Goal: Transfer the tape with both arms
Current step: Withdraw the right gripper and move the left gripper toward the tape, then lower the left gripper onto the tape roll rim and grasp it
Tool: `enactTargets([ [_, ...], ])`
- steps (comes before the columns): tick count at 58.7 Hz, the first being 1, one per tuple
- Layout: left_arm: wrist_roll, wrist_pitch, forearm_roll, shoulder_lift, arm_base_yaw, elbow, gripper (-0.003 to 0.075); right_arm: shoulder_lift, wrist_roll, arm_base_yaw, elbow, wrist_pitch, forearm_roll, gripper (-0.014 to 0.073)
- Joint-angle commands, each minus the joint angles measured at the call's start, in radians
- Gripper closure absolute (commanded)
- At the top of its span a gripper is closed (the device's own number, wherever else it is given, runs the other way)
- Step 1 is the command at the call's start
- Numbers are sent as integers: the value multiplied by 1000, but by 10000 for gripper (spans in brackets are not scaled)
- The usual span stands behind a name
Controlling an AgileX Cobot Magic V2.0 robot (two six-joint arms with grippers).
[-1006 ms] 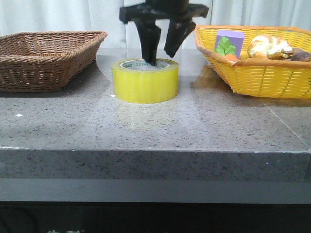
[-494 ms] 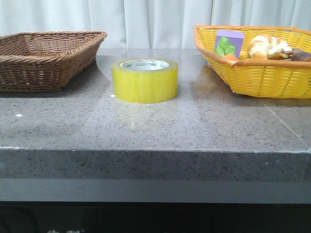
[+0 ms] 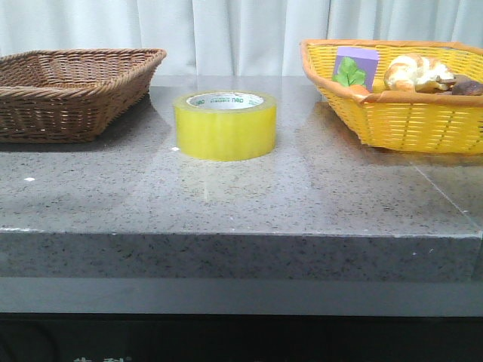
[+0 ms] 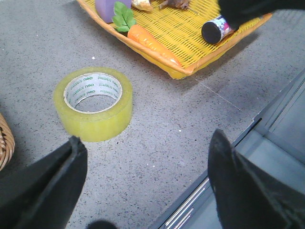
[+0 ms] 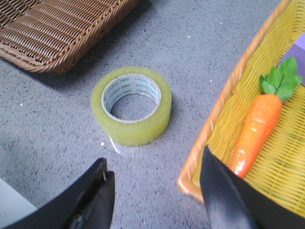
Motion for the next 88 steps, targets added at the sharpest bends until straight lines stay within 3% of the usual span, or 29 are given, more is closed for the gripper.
enactTargets([
  [1,1,-68,-9,-5,-8,-31,195,-101,-1,-4,71,-141,-1,165],
  [19,1,-68,-9,-5,-8,-31,195,-382,-1,-4,378,-308,-1,165],
  [34,2,-80,-4,-5,-8,-42,195,-466,-1,-4,436,-334,-1,165],
  [48,2,68,74,70,-8,-174,132,-466,-1,-4,436,-334,-1,165],
  [59,24,233,120,237,-8,-334,132,-466,-1,-4,436,-334,-1,165],
  [80,125,474,109,584,-6,-642,132,-466,-1,-4,436,-334,-1,165],
  [88,203,532,-1,691,6,-751,132,-466,-1,-4,436,-334,-1,165],
])
